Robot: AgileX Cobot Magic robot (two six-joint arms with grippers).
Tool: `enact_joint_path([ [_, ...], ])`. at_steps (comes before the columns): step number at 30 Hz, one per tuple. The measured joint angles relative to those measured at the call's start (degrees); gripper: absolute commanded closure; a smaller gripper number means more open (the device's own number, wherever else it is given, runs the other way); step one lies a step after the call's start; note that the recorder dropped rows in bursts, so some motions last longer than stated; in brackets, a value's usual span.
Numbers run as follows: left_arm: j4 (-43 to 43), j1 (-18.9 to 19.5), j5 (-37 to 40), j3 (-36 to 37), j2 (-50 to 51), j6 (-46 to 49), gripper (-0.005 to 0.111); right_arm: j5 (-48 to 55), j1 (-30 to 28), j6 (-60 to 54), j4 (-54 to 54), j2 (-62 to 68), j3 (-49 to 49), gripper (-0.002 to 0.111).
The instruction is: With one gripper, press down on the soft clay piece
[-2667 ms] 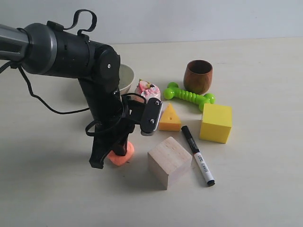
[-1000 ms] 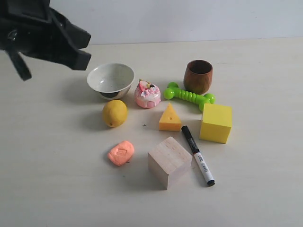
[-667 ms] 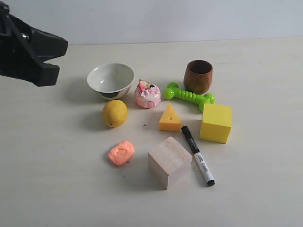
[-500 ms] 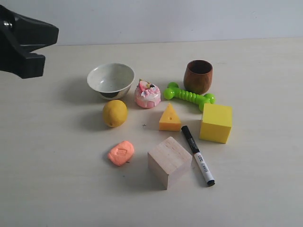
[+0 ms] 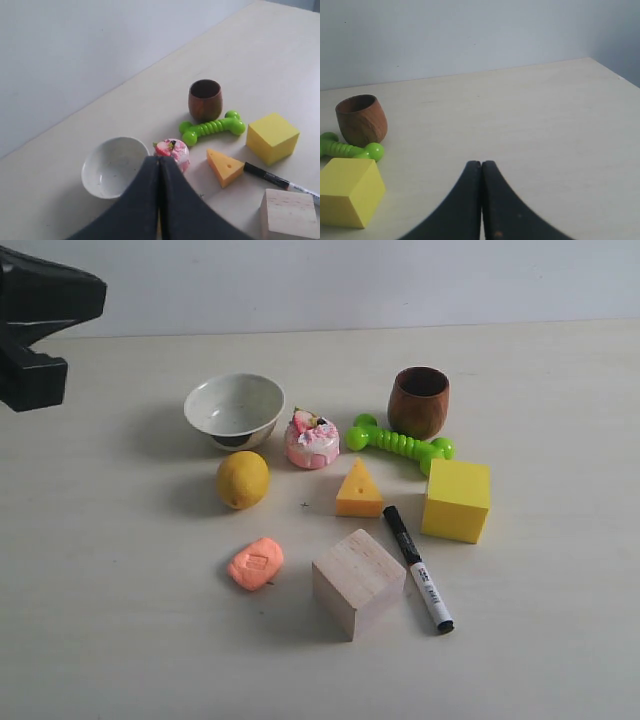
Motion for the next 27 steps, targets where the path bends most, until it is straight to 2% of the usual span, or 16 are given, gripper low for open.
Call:
enact_joint_path([
  [3,0.00,0.54,-1.78,1.71,-3.17,0.79,0.107,0.00,0.00,0.00,0.00,0.00,0.00,0.107],
  [6,0.00,3.25,-3.21,5.05,-7.49,0.93,0.107,0.00,0.00,0.00,0.00,0.00,0.00,0.107],
  [11,-0.24,11.97,-3.88,14.00,-18.12,-3.79,0.107,0.00,0.00,0.00,0.00,0.00,0.00,0.107],
  [16,-1.97,23.39,-3.99,24.09,-30.40,-7.72,0.107,0.00,0.00,0.00,0.00,0.00,0.00,0.107],
  [21,-4.83,33.53,-4.10,30.98,-39.97,-8.35,0.107,0.00,0.00,0.00,0.00,0.00,0.00,0.107],
  [23,-5.39,36.04,-4.10,32.99,-42.41,-8.48,0.107,0.00,0.00,0.00,0.00,0.00,0.00,0.107],
  [27,-5.78,37.97,-5.33,36.60,-45.44,-8.48,0.107,0.00,0.00,0.00,0.00,0.00,0.00,0.107],
])
